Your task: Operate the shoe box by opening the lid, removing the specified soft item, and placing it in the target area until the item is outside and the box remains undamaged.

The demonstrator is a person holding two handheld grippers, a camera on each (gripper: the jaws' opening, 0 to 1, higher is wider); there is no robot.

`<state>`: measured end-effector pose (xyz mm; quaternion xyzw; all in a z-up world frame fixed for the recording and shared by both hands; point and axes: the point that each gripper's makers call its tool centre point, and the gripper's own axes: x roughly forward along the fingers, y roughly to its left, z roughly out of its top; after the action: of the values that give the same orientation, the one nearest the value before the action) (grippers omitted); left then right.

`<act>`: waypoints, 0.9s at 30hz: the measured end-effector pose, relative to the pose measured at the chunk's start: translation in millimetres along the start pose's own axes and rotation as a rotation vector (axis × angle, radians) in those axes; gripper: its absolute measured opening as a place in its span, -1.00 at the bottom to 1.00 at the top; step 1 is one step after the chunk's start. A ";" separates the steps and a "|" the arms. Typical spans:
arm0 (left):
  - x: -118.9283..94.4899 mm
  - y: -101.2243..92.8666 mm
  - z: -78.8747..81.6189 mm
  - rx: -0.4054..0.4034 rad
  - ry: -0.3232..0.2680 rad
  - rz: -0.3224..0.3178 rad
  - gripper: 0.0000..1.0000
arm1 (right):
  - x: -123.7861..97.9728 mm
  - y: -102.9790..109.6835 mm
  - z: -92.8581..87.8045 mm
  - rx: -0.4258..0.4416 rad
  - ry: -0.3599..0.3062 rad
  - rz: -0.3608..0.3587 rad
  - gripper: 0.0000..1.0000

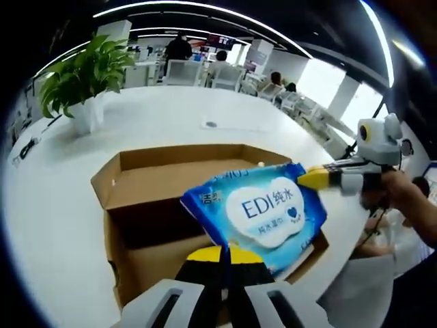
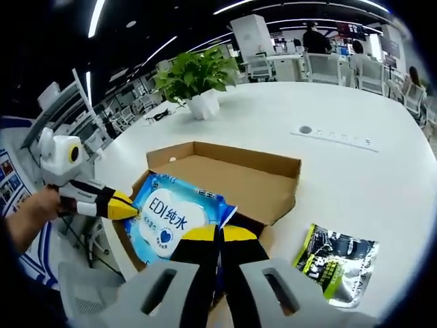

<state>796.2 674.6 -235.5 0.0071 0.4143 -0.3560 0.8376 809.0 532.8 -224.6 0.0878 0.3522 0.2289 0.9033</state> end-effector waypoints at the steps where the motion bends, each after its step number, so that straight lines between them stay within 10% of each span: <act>1: 0.4 -2.6 1.7 0.002 -0.003 -0.001 -1.00 | -2.1 -0.7 0.2 0.002 -0.001 -0.002 -1.00; 27: 28.0 -59.5 27.8 0.033 -0.008 -0.061 -1.00 | -50.9 -48.0 -1.5 0.047 -0.026 -0.072 -1.00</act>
<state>790.8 605.1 -220.0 0.0070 0.4049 -0.3882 0.8278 792.0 466.3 -210.7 0.0990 0.3488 0.1866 0.9131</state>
